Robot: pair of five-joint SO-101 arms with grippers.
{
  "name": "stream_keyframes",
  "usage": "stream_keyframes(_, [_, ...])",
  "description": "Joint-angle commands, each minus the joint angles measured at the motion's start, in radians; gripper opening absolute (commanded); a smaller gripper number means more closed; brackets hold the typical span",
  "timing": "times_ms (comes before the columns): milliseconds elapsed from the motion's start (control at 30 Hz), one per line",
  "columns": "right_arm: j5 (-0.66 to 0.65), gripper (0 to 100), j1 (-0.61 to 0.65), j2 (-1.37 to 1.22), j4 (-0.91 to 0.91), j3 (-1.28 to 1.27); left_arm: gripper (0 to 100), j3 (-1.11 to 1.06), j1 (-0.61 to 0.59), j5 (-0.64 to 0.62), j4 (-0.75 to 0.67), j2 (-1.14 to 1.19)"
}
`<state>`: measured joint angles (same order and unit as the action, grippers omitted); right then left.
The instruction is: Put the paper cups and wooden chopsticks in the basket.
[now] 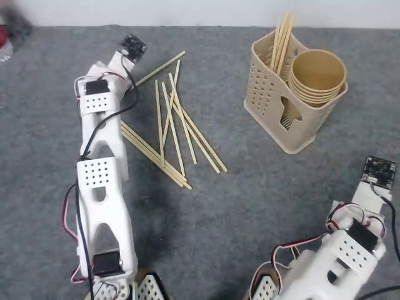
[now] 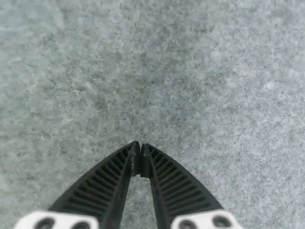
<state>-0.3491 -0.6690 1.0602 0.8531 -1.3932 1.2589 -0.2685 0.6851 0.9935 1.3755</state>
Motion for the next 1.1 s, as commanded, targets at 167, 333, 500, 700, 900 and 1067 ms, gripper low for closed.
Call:
stream_keyframes(167, [-0.011,0.9,0.005,0.015,-0.022,0.008,17,0.179,0.117,0.167,0.568,-0.068])
stream_keyframes(333, [-0.011,0.9,0.007,0.015,-0.019,0.008,17,0.259,0.161,0.247,0.763,-0.075])
stream_keyframes(500, [-0.011,0.9,0.015,0.015,-0.018,0.008,17,0.318,0.133,0.195,0.761,-0.123])
stream_keyframes(700, [-0.012,0.9,0.039,0.015,-0.013,0.006,17,0.344,0.133,0.158,0.647,-0.133])
stream_keyframes(900, [-0.012,0.9,0.038,0.015,-0.013,0.006,17,0.255,0.107,0.038,0.443,-0.137])
stream_keyframes(1067, [-0.012,0.9,0.042,0.015,-0.013,0.006,17,0.205,0.058,-0.161,0.143,-0.112])
